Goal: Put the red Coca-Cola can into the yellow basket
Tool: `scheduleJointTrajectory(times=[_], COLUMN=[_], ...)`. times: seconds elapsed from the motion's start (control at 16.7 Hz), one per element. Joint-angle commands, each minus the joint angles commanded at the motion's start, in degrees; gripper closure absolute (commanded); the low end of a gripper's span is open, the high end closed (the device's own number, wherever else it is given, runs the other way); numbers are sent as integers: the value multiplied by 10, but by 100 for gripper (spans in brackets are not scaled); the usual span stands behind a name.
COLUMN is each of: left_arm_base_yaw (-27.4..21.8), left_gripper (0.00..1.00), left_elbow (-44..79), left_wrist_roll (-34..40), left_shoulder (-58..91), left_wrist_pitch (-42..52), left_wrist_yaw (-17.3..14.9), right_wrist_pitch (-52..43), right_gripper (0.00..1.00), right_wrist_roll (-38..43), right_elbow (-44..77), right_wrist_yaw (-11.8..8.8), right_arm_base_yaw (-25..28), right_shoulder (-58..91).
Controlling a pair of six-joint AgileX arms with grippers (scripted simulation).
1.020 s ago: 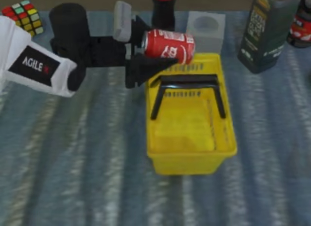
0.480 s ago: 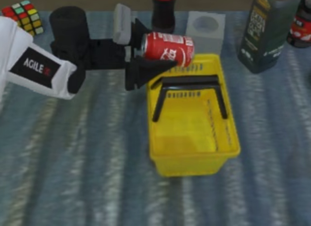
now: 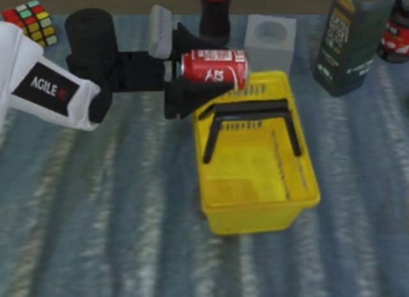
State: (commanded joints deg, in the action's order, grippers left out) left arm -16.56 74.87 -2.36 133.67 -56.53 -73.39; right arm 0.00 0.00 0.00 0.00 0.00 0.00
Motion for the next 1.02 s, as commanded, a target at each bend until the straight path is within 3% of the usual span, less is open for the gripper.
scheduleJointTrajectory(times=[0.66,0.84,1.02], left_arm_base_yaw=[-1,12,36], left_gripper=[0,0,0], left_elbow=[-1,-20,-60], left_wrist_roll=[2,19,47], left_shoulder=[-7,-57,-162], left_wrist_pitch=[3,27,71], left_wrist_yaw=[4,36,98], right_wrist_pitch=[-5,-51,-133], right_gripper=[0,0,0], right_wrist_roll=[-4,-35,-91], right_elbow=[6,58,165], right_wrist_yaw=[-1,-5,-7], right_arm_base_yaw=[3,26,63], right_shoulder=[6,59,166])
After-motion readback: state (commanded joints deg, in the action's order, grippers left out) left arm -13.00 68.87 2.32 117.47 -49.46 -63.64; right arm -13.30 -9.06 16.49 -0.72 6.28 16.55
